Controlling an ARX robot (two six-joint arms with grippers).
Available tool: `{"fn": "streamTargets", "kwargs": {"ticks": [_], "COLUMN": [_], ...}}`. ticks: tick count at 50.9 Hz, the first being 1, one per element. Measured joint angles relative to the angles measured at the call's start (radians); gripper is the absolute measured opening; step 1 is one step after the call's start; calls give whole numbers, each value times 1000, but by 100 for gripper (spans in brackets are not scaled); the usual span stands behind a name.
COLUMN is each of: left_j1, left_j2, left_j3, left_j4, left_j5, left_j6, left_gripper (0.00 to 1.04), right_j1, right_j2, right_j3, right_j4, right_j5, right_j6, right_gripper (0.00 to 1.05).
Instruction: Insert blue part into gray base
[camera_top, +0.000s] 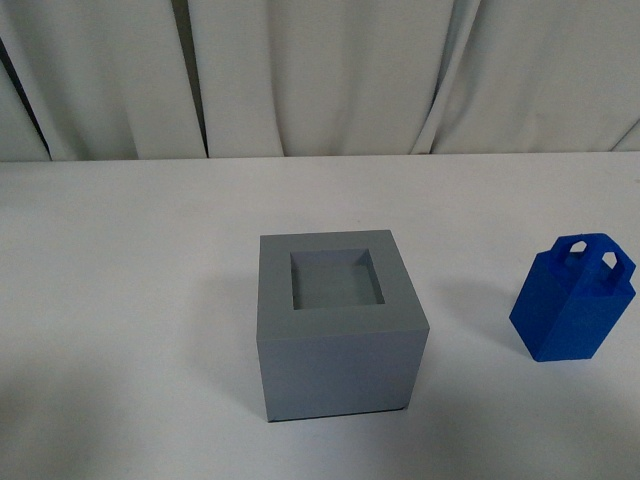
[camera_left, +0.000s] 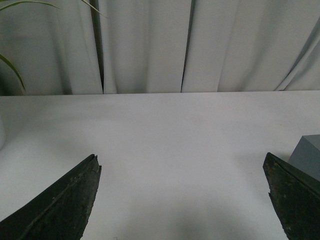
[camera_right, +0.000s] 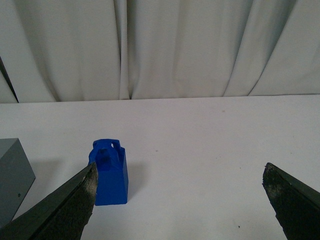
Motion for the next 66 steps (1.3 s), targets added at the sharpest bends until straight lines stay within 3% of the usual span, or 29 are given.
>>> {"fn": "streamTargets", "kwargs": {"ticks": [66], "left_j1": [0], "left_j2": [0], "left_j3": [0], "left_j4": [0], "left_j5": [0], "left_j6": [0], "left_gripper": [99], "right_j1": [0], "right_j2": [0], "right_j3": [0], "right_j4": [0], "right_j5": [0], "right_j6": [0], "right_gripper": [97]}}
